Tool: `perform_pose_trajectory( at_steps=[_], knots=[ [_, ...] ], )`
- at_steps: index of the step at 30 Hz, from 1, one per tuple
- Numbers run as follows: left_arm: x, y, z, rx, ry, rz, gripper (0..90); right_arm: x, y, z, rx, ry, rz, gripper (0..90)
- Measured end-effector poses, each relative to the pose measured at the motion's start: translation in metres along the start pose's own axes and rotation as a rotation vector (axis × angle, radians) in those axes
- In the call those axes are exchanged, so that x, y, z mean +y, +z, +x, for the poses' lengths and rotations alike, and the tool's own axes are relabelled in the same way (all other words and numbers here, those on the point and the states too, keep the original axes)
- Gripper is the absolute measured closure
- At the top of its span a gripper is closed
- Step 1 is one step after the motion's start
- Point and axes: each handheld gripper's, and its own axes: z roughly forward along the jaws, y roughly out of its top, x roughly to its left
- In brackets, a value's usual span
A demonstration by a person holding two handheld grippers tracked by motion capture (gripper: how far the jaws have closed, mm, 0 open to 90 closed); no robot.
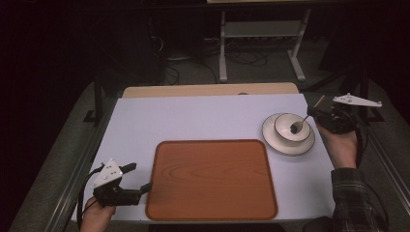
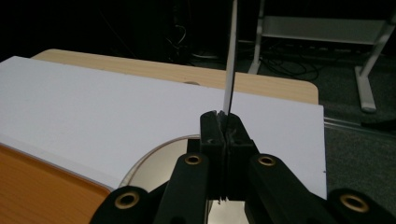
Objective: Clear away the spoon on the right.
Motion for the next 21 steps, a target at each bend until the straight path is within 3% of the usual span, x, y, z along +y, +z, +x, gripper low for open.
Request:
perform_pose_trajectory(
  at_steps=[12,21],
  knots=[
    [0.0,0.0,0.0,-0.005,0.001,0.002,13.4,0.014,-0.016,0.018,0.085,-0.043,-0.013,88.3],
    [0.0,0.0,0.0,-0.006,0.004,0.002,13.4,0.024,-0.024,0.04,0.172,-0.099,-0.012,88.3]
  ],
)
